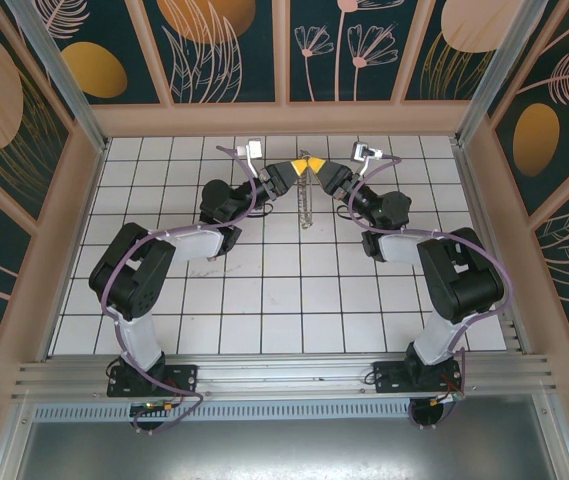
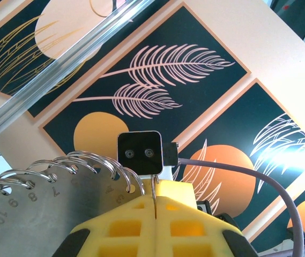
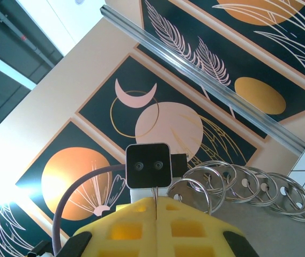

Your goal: Put the keys on the keyring

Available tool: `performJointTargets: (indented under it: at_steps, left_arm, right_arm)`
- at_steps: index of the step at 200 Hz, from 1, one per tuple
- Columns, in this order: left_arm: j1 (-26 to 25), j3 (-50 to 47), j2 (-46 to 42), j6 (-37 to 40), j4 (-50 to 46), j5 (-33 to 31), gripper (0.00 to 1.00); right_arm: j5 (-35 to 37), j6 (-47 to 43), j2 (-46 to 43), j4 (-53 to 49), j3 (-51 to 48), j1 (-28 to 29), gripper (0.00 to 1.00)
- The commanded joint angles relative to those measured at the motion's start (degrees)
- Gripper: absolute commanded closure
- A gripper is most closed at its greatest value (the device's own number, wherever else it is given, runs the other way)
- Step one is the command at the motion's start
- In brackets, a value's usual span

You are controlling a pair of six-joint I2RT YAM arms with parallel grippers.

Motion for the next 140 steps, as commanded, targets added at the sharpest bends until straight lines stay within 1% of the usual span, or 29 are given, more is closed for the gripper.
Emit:
performJointTargets:
  at_steps: [1,19,29,33,34,38,45,53,71,85,113,140]
  left_arm:
    - [-0.31,1.05,0.77,0.06,4.40,0.33,1.00]
    - [-0.35,0.92,0.68,0.45,4.49,1.00,1.00]
    - [-0.34,0.77,0.45,1.23,4.36,1.50,1.00]
    - [-0.34,0.76,0.35,1.62,4.15,1.72,1.00]
    - [-0.31,0.76,0.30,1.78,4.10,1.78,1.00]
    - [-0.28,0.75,0.18,2.32,3.66,2.04,1.00]
    - [-0.27,0.76,-0.25,3.48,2.63,2.55,1.00]
    - [-0.16,0.79,-0.86,5.13,1.11,3.26,1.00]
    - [0.09,1.41,-2.40,10.05,-3.60,5.91,1.00]
    - [0.41,2.11,-3.97,14.93,-9.15,8.00,1.00]
    - [0.53,4.33,-7.64,28.37,-22.18,11.49,1.00]
    - [0.54,6.61,-11.50,39.90,-32.91,13.35,1.00]
  right_arm:
    - [-1.34,0.21,-1.05,7.68,-0.07,0.57,1.00]
    - [-1.42,0.21,-1.34,7.27,-0.15,0.35,1.00]
    - [-1.33,0.21,-1.71,6.94,-0.32,-0.27,0.86]
    - [-1.16,0.28,-1.96,6.88,-0.46,-0.58,0.79]
    - [-1.14,0.29,-2.04,6.88,-0.46,-0.71,0.75]
    - [-0.97,0.38,-2.24,6.77,-0.66,-1.14,0.69]
    - [-0.86,0.57,-2.75,6.72,-1.01,-1.96,0.62]
    - [-0.81,0.72,-3.44,6.34,-1.49,-3.20,0.58]
    - [-0.60,0.83,-5.82,5.57,-3.30,-6.08,0.55]
    - [-0.68,0.50,-7.99,4.33,-5.19,-8.36,0.54]
    - [-1.21,-1.48,-11.94,0.67,-9.01,-11.88,0.54]
    - [-1.73,-5.85,-15.81,-5.72,-11.86,-13.14,0.54]
